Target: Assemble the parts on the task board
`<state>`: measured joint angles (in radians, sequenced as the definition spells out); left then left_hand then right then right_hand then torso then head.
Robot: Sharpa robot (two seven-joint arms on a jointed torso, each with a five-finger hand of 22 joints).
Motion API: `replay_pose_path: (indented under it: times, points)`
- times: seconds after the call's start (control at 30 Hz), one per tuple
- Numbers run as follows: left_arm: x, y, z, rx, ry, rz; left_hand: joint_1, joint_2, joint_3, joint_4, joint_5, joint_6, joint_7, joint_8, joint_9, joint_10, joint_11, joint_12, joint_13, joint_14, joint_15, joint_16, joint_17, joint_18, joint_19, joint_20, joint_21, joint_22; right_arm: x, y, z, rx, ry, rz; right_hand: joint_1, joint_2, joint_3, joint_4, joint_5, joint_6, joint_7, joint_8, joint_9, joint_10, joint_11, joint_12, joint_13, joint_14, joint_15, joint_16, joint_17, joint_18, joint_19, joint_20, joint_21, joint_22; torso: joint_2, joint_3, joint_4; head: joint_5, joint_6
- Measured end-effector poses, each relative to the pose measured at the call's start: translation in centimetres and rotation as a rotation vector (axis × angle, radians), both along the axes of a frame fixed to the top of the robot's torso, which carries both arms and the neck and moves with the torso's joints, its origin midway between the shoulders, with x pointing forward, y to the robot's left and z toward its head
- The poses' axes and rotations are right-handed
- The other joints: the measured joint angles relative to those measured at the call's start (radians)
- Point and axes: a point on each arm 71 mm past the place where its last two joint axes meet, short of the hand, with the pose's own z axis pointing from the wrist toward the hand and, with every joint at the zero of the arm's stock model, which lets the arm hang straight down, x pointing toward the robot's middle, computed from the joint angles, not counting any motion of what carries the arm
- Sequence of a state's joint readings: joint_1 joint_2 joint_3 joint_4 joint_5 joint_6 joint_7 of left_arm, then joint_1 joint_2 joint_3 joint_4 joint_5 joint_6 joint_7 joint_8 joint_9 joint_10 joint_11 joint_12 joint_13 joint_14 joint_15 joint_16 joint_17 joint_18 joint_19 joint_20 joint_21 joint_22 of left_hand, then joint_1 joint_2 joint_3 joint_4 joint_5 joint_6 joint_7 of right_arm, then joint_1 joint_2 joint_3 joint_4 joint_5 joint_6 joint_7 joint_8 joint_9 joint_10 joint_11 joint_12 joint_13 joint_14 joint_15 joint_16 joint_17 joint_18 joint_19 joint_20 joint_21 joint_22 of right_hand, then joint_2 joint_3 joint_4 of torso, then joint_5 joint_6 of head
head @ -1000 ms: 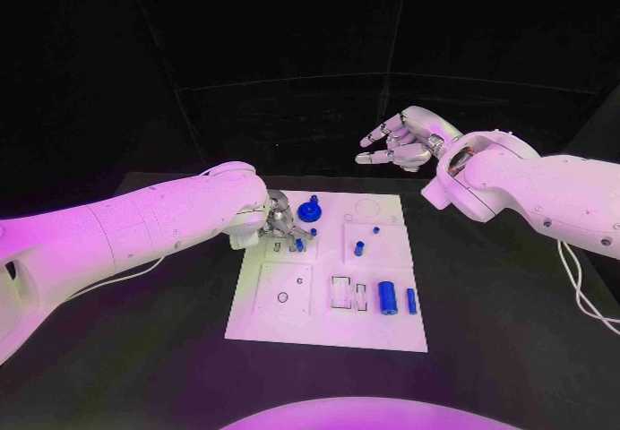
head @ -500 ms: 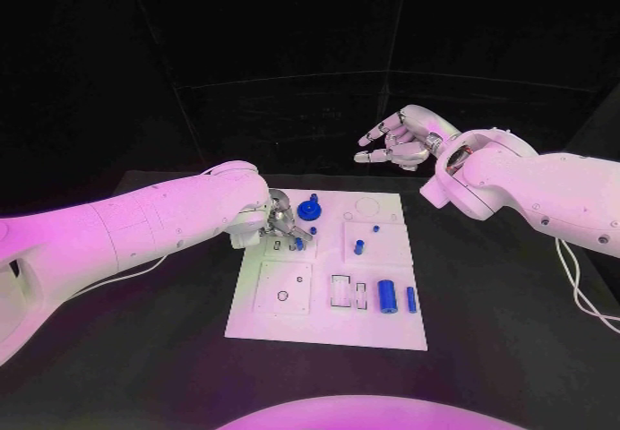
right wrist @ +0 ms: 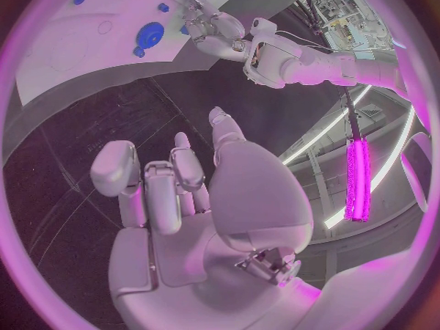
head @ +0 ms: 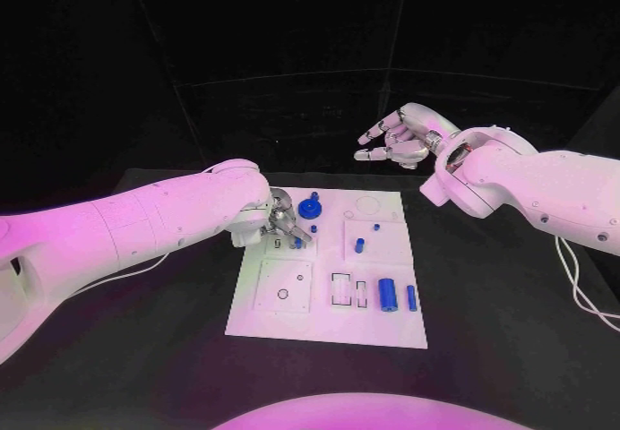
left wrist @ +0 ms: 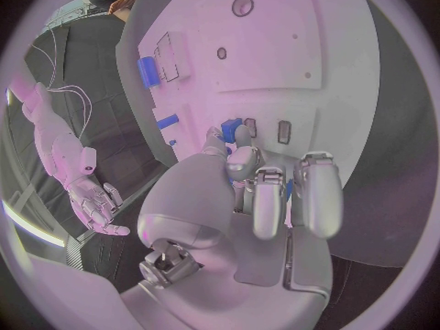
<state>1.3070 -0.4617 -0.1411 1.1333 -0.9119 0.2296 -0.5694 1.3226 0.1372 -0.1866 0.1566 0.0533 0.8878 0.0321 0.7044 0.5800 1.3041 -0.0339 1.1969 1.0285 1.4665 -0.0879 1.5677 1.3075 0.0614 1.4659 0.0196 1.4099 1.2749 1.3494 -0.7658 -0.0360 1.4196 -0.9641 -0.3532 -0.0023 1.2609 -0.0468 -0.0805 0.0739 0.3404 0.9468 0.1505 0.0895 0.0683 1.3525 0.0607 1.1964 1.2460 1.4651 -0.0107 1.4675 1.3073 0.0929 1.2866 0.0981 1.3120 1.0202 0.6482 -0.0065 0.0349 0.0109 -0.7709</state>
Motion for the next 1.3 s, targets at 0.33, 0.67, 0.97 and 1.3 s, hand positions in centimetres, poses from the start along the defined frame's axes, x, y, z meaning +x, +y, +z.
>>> replay_pose_path:
  times: [0.33, 0.67, 0.97, 1.3]
  points:
    - [-0.2, -0.1, 0.3, -0.014, -0.006, -0.013, 0.062, 0.008, 0.088, -0.021, 0.056, -0.013, 0.002, -0.059, -0.020, -0.013, -0.002, -0.017, -0.013, 0.000, -0.007, 0.000, 0.000, 0.000, 0.002, -0.002, 0.000, -0.004, 0.0, 0.1, 0.0, 0.000, 0.000, 0.001, 0.004, 0.004, -0.006, 0.000, 0.012, 0.000, 0.000, 0.000, 0.000, 0.000, 0.000, 0.004, 0.000, 0.000, 0.000, 0.000, 0.001, 0.000, 0.000, 0.000, -0.004, 0.000, 0.000, 0.0002, -0.0001, 0.000, -0.002]
    - [-0.8, 0.6, 0.2, -0.031, -0.012, -0.013, -0.002, -0.139, 0.419, 0.059, 0.141, -0.016, 0.016, -0.088, -0.004, -0.018, 0.001, -0.035, -0.027, 0.000, -0.007, 0.000, 0.000, 0.000, 0.002, -0.002, -0.012, -0.013, 0.1, 0.0, 0.0, -0.001, 0.000, -0.001, 0.004, 0.004, -0.006, 0.000, 0.012, 0.000, 0.000, 0.000, 0.000, 0.000, 0.000, 0.004, 0.000, 0.000, 0.000, 0.000, 0.001, 0.000, 0.000, 0.000, -0.004, 0.000, 0.000, 0.0007, -0.0001, -0.001, -0.005]
    - [-1.2, 1.4, 0.5, -0.053, -0.038, 0.006, -0.130, -0.238, 0.687, 0.017, 0.141, -0.014, 0.019, -0.057, 0.046, -0.005, 0.005, -0.035, -0.027, -0.003, -0.003, 0.000, 0.000, 0.000, 0.002, -0.002, -0.012, -0.012, 0.2, -0.1, -0.1, -0.002, 0.001, -0.006, 0.004, 0.004, -0.006, 0.000, 0.012, 0.000, 0.000, 0.000, 0.000, 0.000, 0.000, 0.004, 0.000, 0.000, 0.000, 0.000, 0.000, 0.000, 0.000, 0.000, -0.004, 0.000, 0.000, 0.0012, 0.0008, 0.002, -0.006]
    - [-1.1, 1.8, 0.6, -0.061, -0.072, 0.036, -0.144, -0.251, 0.713, 0.005, 0.149, -0.012, 0.020, -0.046, 0.057, -0.003, 0.003, -0.035, -0.025, -0.003, -0.003, 0.000, 0.000, 0.000, 0.002, -0.002, -0.012, -0.009, 0.2, -0.1, -0.1, -0.003, 0.001, -0.006, 0.004, 0.004, -0.006, 0.000, 0.018, 0.000, 0.000, 0.000, 0.000, 0.000, 0.000, 0.004, 0.000, 0.000, 0.000, 0.000, 0.000, 0.000, 0.000, 0.000, -0.004, -0.001, 0.000, 0.0006, 0.0010, 0.006, -0.008]
